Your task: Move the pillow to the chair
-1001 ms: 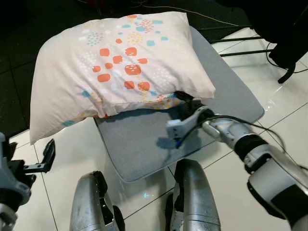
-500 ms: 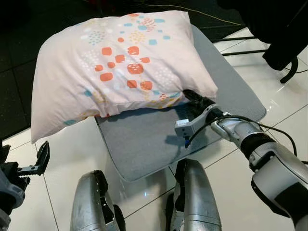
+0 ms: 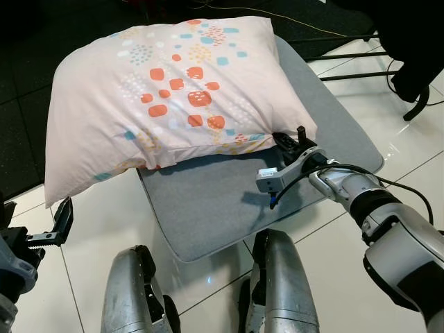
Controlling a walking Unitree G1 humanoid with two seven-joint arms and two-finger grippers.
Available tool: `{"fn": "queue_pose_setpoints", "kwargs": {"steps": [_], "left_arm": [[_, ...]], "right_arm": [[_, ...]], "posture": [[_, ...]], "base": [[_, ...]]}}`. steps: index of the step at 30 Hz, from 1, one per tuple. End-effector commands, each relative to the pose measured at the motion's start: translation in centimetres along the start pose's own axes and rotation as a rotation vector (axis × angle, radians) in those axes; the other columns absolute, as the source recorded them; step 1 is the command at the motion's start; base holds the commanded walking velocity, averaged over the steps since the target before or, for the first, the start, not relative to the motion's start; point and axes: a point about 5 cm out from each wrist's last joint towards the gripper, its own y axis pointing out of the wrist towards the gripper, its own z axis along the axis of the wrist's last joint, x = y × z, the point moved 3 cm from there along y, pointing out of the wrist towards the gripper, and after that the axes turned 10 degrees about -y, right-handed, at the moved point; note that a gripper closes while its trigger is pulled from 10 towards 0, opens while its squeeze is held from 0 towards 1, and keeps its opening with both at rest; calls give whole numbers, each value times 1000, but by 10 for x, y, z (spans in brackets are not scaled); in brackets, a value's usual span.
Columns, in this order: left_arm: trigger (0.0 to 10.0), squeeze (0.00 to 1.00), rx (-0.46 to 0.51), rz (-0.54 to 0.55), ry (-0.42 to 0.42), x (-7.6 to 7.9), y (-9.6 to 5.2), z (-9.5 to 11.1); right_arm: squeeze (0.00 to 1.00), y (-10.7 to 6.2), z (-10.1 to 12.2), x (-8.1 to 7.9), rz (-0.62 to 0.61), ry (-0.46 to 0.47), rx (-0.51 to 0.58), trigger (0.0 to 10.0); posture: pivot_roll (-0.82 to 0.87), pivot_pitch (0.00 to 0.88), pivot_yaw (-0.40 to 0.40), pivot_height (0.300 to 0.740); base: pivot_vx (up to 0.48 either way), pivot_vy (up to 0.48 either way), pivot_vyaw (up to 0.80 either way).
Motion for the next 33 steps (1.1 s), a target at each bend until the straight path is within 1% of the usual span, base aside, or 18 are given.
{"fn": "queue_pose_setpoints", "kwargs": {"steps": [1, 2, 4, 5, 6, 7, 8, 10, 12, 13, 15, 19, 21, 22, 24, 25, 27, 33], "left_arm": [[10000, 0, -30, 20, 5, -4, -1, -5], [10000, 0, -25, 17, -4, -2, 1, -6], [10000, 0, -9, 0, -36, 7, 11, -11], [10000, 0, -9, 0, -36, 7, 11, -11], [10000, 0, -3, -7, -46, 11, 14, -12], [10000, 0, -3, -7, -46, 11, 14, -12], [10000, 0, 6, -19, -63, 17, 18, -14], [10000, 0, 6, -19, -63, 17, 18, -14], [10000, 0, 22, -41, -101, 29, 27, -19], [10000, 0, 22, -41, -101, 29, 27, -19], [10000, 0, 28, -57, -132, 38, 35, -24], [10000, 0, 27, -72, -157, 46, 42, -30], [10000, 0, 27, -72, -157, 46, 42, -30], [10000, 0, 32, -85, -169, 51, 46, -32], [10000, 0, 47, -109, -194, 61, 55, -33], [10000, 0, 47, -109, -194, 61, 55, -33], [10000, 0, 60, -118, -207, 65, 61, -33], [10000, 0, 77, -127, -216, 68, 69, -33]], "right_arm": [[0, -6, -10, -8, 45, 1, -36, 0], [0, -6, -13, -10, 70, 66, -62, 0], [0, -7, -19, -16, 167, 402, -141, 0], [0, -7, -19, -16, 167, 402, -141, 0], [0, -7, -20, -18, 194, 539, -152, 0], [0, -7, -20, -18, 194, 539, -152, 0], [0, -7, -20, -18, 219, 741, -159, 0], [0, -7, -20, -18, 219, 741, -159, 0], [0, -7, -14, -16, 256, 1126, -99, 0], [0, -7, -14, -16, 256, 1126, -99, 0], [0, -7, -6, -12, 275, 1334, -4, 0], [0, -7, 6, -7, 310, 1448, 122, 0], [0, -7, 6, -7, 310, 1448, 122, 0], [0, -9, 15, -1, 334, 1512, 234, 0], [0, -25, 27, 9, 385, 1645, 457, 0], [0, -25, 27, 9, 385, 1645, 457, 0], [0, -45, 35, 19, 446, 1710, 623, 0], [0, -74, 30, 29, 527, 1727, 778, 0]], "posture": [[56, 441, -6, 395], [48, 427, -13, 395], [46, 384, -30, 395], [46, 384, -30, 395], [46, 384, -30, 395], [46, 384, -30, 395], [35, 335, -40, 395], [35, 335, -40, 395], [8, 278, -62, 395], [8, 278, -62, 395], [-2, 265, -66, 395], [-27, 226, -77, 395], [-27, 226, -77, 395], [-41, 207, -86, 395], [-75, 176, -99, 395], [-75, 176, -99, 395], [-94, 163, -97, 395], [-114, 144, -98, 395]], "base": [[0, 0, 0], [0, 0, 0], [0, 0, 0], [0, 0, 0], [0, 0, 0], [0, 0, 0], [0, 0, 0], [0, 0, 0], [0, 0, 0], [0, 0, 0], [0, 0, 0], [0, 0, 0], [0, 0, 0], [0, 0, 0], [0, 0, 0], [0, 0, 0], [0, 0, 0], [0, 0, 0]]}}
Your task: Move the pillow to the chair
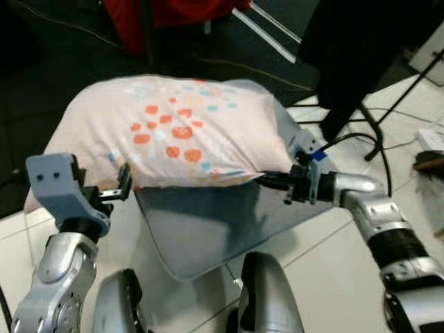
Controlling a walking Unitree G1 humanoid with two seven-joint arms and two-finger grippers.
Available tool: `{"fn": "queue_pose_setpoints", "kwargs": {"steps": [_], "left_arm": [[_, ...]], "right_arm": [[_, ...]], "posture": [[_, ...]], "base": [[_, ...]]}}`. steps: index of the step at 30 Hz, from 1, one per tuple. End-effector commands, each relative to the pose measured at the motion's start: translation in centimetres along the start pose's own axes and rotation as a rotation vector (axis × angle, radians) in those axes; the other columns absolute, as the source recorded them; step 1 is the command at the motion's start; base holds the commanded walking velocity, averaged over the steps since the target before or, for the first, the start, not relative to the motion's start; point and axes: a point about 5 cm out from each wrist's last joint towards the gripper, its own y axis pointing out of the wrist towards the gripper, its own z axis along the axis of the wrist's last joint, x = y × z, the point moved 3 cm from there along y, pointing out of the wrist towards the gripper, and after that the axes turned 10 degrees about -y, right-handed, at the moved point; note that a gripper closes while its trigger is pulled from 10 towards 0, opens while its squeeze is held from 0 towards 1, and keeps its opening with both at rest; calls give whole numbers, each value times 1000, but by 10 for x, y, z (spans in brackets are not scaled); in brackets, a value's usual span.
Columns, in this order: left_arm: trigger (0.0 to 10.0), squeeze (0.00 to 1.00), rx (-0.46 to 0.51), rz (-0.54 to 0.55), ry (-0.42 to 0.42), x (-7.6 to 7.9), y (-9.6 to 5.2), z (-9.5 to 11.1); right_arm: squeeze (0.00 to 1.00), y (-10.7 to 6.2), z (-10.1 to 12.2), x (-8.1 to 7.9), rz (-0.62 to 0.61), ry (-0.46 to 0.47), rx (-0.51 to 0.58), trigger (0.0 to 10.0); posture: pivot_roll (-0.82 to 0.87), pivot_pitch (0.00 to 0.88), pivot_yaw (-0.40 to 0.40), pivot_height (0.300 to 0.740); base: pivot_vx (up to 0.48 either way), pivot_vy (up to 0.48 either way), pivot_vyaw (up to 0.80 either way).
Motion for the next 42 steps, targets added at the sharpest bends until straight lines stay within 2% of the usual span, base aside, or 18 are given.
{"fn": "queue_pose_setpoints", "kwargs": {"steps": [1, 6, 8, 9, 14, 16, 20, 23, 25, 28, 32, 34, 37, 38, 39, 40, 41, 42], "left_arm": [[10000, 0, -3, 11, -1, -2, -1, -3], [10000, 0, 18, 1, -4, 0, 5, -4], [10000, 0, 29, -8, -9, 1, 8, -5], [10000, 0, 29, -8, -9, 1, 8, -5], [10000, 0, 36, -26, -17, 4, 13, -8], [10000, 0, 36, -30, -19, 4, 14, -9], [10000, 0, 36, -34, -20, 4, 15, -9], [10000, 0, 40, -41, -32, 4, 16, -8], [10000, 0, 40, -41, -32, 4, 16, -8], [10000, 0, 39, -44, -38, 3, 15, -10], [10000, 0, 33, -52, -38, 4, 15, -12], [10000, 0, 30, -69, -35, 7, 15, -12], [10000, 0, 31, -72, -35, 7, 15, -12], [10000, 0, 31, -73, -34, 7, 15, -12], [10000, 0, 31, -73, -34, 7, 15, -12], [10000, 0, 29, -72, -33, 6, 15, -13], [10000, 0, 29, -72, -33, 6, 15, -13], [10000, 0, 27, -72, -32, 6, 14, -14]], "right_arm": [[0, -4, 5, -5, 39, 14, 33, 0], [0, -40, -2, -16, 163, 11, -49, 0], [0, -77, -30, -15, 179, -21, -270, 0], [0, -77, -30, -15, 179, -21, -270, 0], [0, -141, -76, 3, -42, -67, -729, 0], [0, -155, -82, 8, -110, -86, -831, 0], [0, -166, -86, 13, -163, -103, -903, 0], [0, -195, -96, 28, -355, -130, -1125, 0], [0, -195, -96, 28, -355, -130, -1125, 0], [0, -219, -100, 35, -479, -172, -1293, 0], [0, -228, -101, 39, -527, -208, -1366, 0], [0, -240, -99, 47, -601, -307, -1483, 0], [0, -238, -98, 50, -616, -335, -1490, 0], [0, -232, -97, 54, -639, -356, -1471, 3608], [0, -232, -97, 54, -639, -356, -1471, 3608], [573, -226, -98, 56, -649, -355, -1446, 10000], [573, -226, -98, 56, -649, -355, -1446, 10000], [1000, -219, -101, 56, -663, -333, -1412, 10000]], "posture": [[-114, 144, -98, 395], [-131, 123, -100, 395], [-137, 117, -98, 395], [-137, 117, -98, 395], [-151, 110, -90, 395], [-152, 109, -89, 395], [-151, 111, -89, 395], [-148, 111, -89, 395], [-148, 111, -89, 395], [-143, 107, -88, 395], [-135, 100, -91, 395], [-130, 104, -90, 395], [-130, 106, -90, 395], [-126, 107, -85, 395], [-126, 107, -85, 395], [-120, 107, -86, 395], [-120, 107, -86, 395], [-113, 105, -90, 395]], "base": [[0, 0, 0], [0, 0, 0], [0, 0, 0], [0, 0, 0], [0, 0, 0], [0, 0, 0], [0, 0, 0], [0, 0, 0], [0, 0, 0], [0, 0, 0], [0, 0, 0], [0, 0, 0], [0, 0, 0], [0, 0, 0], [0, 0, 0], [0, 0, 0], [0, 0, 0], [0, 0, 0]]}}
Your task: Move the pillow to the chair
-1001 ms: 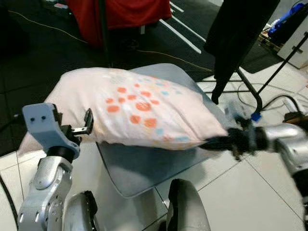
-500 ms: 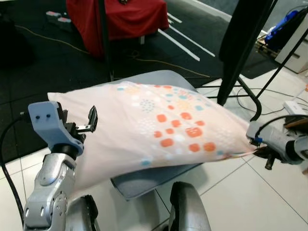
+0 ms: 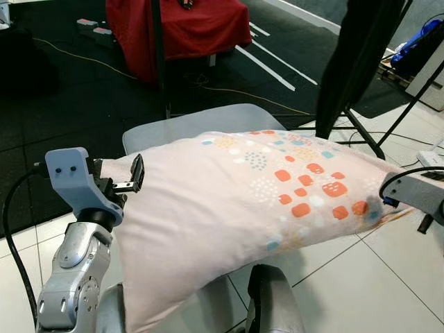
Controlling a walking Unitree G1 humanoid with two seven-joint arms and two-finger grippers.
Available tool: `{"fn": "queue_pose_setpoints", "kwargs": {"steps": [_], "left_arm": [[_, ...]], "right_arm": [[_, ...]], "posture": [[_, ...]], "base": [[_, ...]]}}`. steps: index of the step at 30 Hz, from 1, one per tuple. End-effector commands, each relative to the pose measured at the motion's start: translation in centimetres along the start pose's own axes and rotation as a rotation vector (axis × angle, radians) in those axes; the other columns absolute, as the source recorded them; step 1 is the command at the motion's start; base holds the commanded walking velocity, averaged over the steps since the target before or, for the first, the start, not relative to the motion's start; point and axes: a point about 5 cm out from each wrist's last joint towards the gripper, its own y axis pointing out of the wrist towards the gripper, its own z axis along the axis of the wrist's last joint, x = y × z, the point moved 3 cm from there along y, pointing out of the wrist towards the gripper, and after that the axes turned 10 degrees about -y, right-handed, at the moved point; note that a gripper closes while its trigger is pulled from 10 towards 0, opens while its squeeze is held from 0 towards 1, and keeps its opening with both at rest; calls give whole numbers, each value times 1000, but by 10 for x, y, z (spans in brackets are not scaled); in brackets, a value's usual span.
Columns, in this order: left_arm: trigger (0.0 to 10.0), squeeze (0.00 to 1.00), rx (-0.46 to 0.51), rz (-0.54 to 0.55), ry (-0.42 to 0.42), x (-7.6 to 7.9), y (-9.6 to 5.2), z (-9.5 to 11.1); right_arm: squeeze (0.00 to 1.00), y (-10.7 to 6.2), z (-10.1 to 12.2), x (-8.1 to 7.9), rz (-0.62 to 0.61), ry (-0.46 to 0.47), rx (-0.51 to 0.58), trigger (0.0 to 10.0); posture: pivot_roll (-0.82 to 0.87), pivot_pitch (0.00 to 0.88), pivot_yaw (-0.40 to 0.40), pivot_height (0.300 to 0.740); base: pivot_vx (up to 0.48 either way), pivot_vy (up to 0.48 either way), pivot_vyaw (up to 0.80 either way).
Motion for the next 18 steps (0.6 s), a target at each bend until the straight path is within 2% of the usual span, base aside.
{"fn": "queue_pose_setpoints", "kwargs": {"steps": [1, 7, 9, 10, 11, 12, 13, 14, 15, 17, 18], "left_arm": [[10000, 0, -13, 5, -4, -3, -3, -5], [10000, 0, -16, 13, 1, -5, -5, -6], [10000, 0, -24, 29, 18, -11, -7, -8], [10000, 0, -24, 29, 18, -11, -7, -8], [10000, 0, -27, 43, 27, -16, -8, -8], [10000, 0, -27, 43, 27, -16, -8, -8], [10000, 0, -33, 59, 47, -21, -9, -9], [10000, 0, -33, 59, 47, -21, -9, -9], [10000, 0, -34, 80, 61, -26, -10, -9], [10000, 0, -34, 80, 61, -26, -10, -9], [10000, 0, -34, 101, 75, -32, -11, -8]], "right_arm": [[1000, 4, 8, -5, 6, 67, 23, 10000], [1000, 7, 28, -1, -18, 128, 92, 10000], [1000, 5, 54, 6, -38, 222, 216, 10000], [1000, 5, 54, 6, -38, 222, 216, 10000], [1000, 3, 70, 11, -37, 284, 300, 10000], [1000, 3, 70, 11, -37, 284, 300, 10000], [1000, -2, 89, 16, -28, 359, 407, 10000], [1000, -2, 89, 16, -28, 359, 407, 10000], [1000, -7, 107, 21, -20, 412, 512, 10000], [1000, -7, 107, 21, -20, 412, 512, 10000], [1000, -14, 124, 24, 3, 460, 619, 10000]], "posture": [[-112, 102, -93, 395], [-107, 96, -95, 395], [-102, 90, -92, 395], [-102, 90, -92, 395], [-99, 84, -91, 395], [-99, 84, -91, 395], [-99, 83, -94, 395], [-99, 83, -94, 395], [-99, 82, -98, 395], [-99, 82, -98, 395], [-104, 87, -104, 395]], "base": [[0, 0, 0], [0, 0, 0], [0, 0, 0], [0, 0, 0], [0, 0, 0], [0, 0, 0], [0, 0, 0], [0, 0, 0], [0, 0, 0], [0, 0, 0], [0, 0, 0]]}}
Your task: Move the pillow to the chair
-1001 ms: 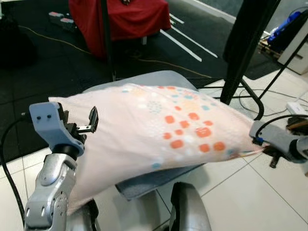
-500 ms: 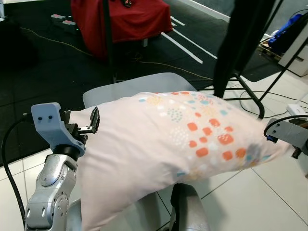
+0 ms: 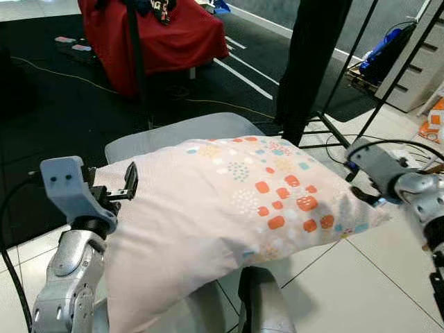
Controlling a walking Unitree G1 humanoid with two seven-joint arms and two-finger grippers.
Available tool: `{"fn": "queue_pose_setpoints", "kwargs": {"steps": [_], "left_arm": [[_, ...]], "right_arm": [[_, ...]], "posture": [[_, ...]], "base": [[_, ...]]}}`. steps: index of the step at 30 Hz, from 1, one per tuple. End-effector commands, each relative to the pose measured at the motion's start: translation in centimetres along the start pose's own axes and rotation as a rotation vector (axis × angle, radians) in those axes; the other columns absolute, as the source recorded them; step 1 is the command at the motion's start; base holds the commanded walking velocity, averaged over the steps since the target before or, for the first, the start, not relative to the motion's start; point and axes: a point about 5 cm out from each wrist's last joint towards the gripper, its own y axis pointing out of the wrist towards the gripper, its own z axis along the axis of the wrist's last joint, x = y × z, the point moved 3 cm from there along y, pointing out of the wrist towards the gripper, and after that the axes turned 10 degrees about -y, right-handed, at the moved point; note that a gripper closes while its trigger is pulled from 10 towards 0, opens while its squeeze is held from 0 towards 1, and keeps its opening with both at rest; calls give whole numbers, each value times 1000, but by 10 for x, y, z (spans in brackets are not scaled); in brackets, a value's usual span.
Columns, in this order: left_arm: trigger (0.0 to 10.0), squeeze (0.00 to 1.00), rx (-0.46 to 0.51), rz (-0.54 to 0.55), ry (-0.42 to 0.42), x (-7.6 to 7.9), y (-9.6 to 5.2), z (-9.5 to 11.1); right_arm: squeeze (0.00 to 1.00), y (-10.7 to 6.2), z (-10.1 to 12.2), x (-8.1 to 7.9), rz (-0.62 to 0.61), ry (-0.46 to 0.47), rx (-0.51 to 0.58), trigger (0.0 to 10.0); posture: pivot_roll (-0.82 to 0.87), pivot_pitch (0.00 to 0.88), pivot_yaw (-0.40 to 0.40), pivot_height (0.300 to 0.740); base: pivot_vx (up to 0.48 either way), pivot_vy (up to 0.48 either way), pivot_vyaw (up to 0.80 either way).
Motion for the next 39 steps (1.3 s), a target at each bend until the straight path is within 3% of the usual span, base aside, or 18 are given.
{"fn": "queue_pose_setpoints", "kwargs": {"steps": [1, 3, 5, 6, 10, 12, 13, 14, 16, 18, 19, 22, 25, 28, 29, 32, 34, 39], "left_arm": [[10000, 0, -10, 41, 31, -12, -3, -3], [10000, 0, -11, 57, 36, -16, -4, -3], [10000, 0, -16, 84, 50, -23, -6, -4], [10000, 0, -16, 84, 50, -23, -6, -4], [10000, 0, -22, 102, 64, -27, -8, -5], [10000, 0, -43, 148, 99, -37, -12, -8], [10000, 0, -43, 148, 99, -37, -12, -8], [10000, 0, -60, 180, 123, -45, -15, -11], [10000, 0, -71, 200, 138, -49, -17, -12], [10000, 0, -91, 227, 155, -56, -22, -17], [10000, 0, -91, 227, 155, -56, -22, -17], [10000, 0, -100, 242, 162, -59, -26, -19], [10000, 0, -100, 243, 163, -59, -27, -19], [10000, 0, -92, 243, 159, -59, -26, -17], [10000, 0, -85, 241, 157, -58, -25, -16], [10000, 0, -80, 240, 156, -58, -25, -15], [10000, 0, -71, 237, 153, -57, -23, -14], [10000, 0, -61, 235, 150, -54, -22, -12]], "right_arm": [[1000, 1, 25, -3, 50, 69, 145, 10000], [1000, 2, 37, -12, 109, 102, 217, 10000], [1000, 0, 56, -43, 311, 93, 337, 10000], [1000, 0, 56, -43, 311, 93, 337, 10000], [1000, -8, 62, -73, 497, 36, 398, 10000], [1000, -22, 56, -104, 691, -51, 398, 10000], [1000, -22, 56, -104, 691, -51, 398, 10000], [1000, -32, 50, -122, 807, -109, 382, 10000], [1000, -39, 46, -133, 882, -145, 371, 10000], [1000, -50, 24, -154, 1000, -289, 300, 10000], [1000, -50, 24, -154, 1000, -289, 300, 10000], [1000, -30, 4, -159, 853, -479, 193, 10000], [1000, -28, 3, -158, 824, -495, 182, 10000], [1000, -10, 4, -148, 646, -604, 146, 10000], [882, 0, 5, -142, 525, -730, 120, 10000], [882, 5, 6, -138, 447, -819, 113, 10000], [0, 13, 8, -139, 325, -966, 125, 10000], [0, 19, 9, -146, 216, -1002, 142, 10000]], "posture": [[-109, 85, -104, 395], [-109, 85, -104, 395], [-111, 92, -108, 395], [-111, 92, -108, 395], [-110, 94, -109, 395], [-112, 99, -111, 395], [-112, 99, -111, 395], [-116, 107, -111, 395], [-116, 107, -111, 395], [-116, 107, -111, 395], [-116, 107, -111, 395], [-121, 115, -115, 395], [-121, 115, -115, 395], [-120, 120, -117, 395], [-123, 121, -116, 395], [-123, 121, -116, 395], [-128, 118, -127, 395], [-120, 116, -134, 395]], "base": [[0, 0, 0], [0, 0, 0], [0, 0, 0], [0, 0, 0], [0, 0, 0], [0, 0, 0], [0, 0, 0], [0, 0, 0], [0, 0, 0], [0, 0, 0], [0, 0, 0], [0, 0, 0], [0, 0, 0], [0, 0, 0], [0, 0, 0], [0, 0, 0], [0, 0, 0], [0, 0, 0]]}}
